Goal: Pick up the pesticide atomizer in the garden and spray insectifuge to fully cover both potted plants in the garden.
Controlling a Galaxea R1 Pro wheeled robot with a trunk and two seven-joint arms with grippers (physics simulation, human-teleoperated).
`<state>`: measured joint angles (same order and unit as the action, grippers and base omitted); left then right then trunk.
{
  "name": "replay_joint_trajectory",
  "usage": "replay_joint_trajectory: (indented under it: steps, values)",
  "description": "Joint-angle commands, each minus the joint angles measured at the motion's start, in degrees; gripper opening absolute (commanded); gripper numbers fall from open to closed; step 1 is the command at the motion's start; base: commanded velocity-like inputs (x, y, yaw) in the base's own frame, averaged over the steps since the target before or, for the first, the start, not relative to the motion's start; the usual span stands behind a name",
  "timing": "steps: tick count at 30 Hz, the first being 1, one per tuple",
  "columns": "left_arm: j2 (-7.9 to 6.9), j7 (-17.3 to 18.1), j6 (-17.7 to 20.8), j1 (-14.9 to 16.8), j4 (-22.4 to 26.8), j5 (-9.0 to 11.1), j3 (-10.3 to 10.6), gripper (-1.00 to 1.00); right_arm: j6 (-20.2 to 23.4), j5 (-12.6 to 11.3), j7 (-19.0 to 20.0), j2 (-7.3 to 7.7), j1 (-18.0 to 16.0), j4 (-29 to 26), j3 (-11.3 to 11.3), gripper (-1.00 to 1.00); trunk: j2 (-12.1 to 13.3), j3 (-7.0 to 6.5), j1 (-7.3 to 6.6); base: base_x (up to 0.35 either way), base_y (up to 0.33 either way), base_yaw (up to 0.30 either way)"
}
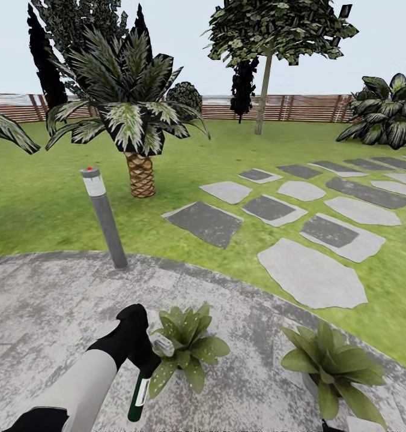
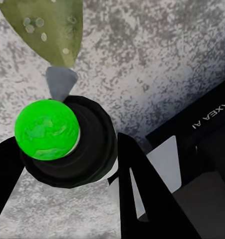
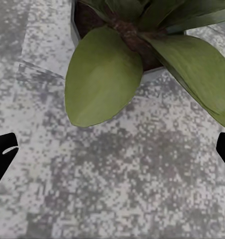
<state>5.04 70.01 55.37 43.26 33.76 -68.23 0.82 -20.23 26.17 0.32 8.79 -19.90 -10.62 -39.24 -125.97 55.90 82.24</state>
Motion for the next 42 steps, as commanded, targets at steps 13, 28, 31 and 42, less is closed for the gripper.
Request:
replay_joint_trajectory:
  steps: [13, 28, 31, 42]
  values:
    - [0.14, 0.6, 0.5, 0.0, 0.1, -0.6, 0.0, -1.0, -0.2, 0.5, 0.0, 0.0, -0.1, 0.1, -0.5, 1.0, 0.0, 0.05, -0.01, -0.279, -0.022, 0.0]
    - [-4.09, 0.5, -0.8, -1.7, 0.8, -0.1, 0.0, -1.0, -0.2, 0.8, 0.3, -0.08, -0.1, 0.0, -0.1, 1.0, 0.0, 0.05, -0.01, -0.179, 0.28, 0.0]
    - [-6.06, 0.4, -6.4, -2.7, 0.6, 0.4, -0.1, -1.0, -0.2, 4.2, 0.5, -0.42, -0.1, -0.1, 5.0, 1.0, 0.0, 0.05, -0.01, -0.226, 0.25, 0.0]
    - [-7.66, -4.1, -28.8, -2.9, 0.8, 11.5, -3.6, -1.0, 0.0, 7.9, 19.4, -2.56, -0.1, -16.9, 22.4, 1.0, 0.0, 0.05, -0.01, -0.046, 0.048, 0.0]
